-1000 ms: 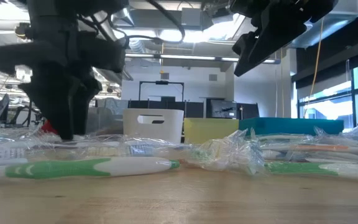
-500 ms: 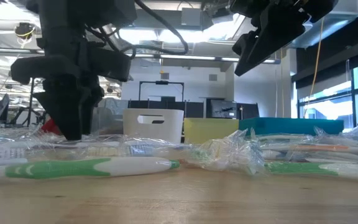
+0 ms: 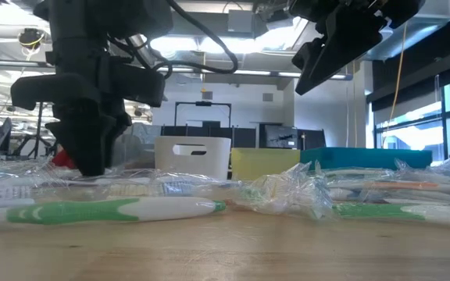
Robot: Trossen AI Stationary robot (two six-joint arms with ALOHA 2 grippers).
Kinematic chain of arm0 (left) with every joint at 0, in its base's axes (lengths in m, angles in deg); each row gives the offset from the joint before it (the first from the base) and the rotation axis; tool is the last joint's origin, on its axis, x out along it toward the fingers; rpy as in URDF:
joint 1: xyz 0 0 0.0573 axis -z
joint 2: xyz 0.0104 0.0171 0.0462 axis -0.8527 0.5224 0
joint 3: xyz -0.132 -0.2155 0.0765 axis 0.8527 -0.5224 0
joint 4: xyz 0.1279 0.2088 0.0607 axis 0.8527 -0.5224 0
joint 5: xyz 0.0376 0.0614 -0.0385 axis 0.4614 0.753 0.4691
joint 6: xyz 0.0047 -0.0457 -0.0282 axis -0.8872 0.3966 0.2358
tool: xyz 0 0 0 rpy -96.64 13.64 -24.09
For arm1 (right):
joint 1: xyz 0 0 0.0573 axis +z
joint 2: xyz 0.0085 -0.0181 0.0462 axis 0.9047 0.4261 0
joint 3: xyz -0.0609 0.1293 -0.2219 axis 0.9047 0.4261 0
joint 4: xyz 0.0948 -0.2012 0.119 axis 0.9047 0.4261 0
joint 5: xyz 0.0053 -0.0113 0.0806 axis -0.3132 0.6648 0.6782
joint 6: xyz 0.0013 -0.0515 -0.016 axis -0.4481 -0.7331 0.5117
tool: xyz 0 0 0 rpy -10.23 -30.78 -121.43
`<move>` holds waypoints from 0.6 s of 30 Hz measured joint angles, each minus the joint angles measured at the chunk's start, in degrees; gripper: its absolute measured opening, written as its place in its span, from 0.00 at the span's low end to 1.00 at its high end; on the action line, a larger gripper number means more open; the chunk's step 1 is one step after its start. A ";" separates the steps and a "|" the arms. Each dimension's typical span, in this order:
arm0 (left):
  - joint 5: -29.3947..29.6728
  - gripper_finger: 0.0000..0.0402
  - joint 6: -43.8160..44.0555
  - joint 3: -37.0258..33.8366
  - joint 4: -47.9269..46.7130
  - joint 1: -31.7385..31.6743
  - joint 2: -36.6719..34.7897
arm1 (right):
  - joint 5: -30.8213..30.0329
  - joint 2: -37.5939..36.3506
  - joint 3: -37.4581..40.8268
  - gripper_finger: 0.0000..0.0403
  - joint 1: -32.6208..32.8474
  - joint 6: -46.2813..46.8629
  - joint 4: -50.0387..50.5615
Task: Pick & Place Toothbrushes
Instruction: Put the purple toothbrush into the white bin
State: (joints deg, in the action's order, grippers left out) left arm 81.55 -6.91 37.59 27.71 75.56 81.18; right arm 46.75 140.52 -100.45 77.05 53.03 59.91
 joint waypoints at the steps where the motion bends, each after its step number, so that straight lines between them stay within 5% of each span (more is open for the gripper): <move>1: -0.52 0.16 -0.22 0.00 0.00 0.01 0.00 | 0.00 0.00 0.00 0.45 0.00 0.00 0.00; 7: -1.76 0.07 -0.74 0.00 -0.07 0.02 -0.29 | 0.00 0.00 0.00 0.43 0.00 0.00 0.00; 18: -2.11 0.06 -0.89 6.34 -7.88 0.13 -2.67 | 0.00 0.00 0.00 0.41 -0.02 0.02 0.02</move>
State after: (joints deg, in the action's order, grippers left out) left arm 79.44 -7.81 43.92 19.82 75.70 78.52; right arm 46.75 140.52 -100.45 77.03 53.05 59.93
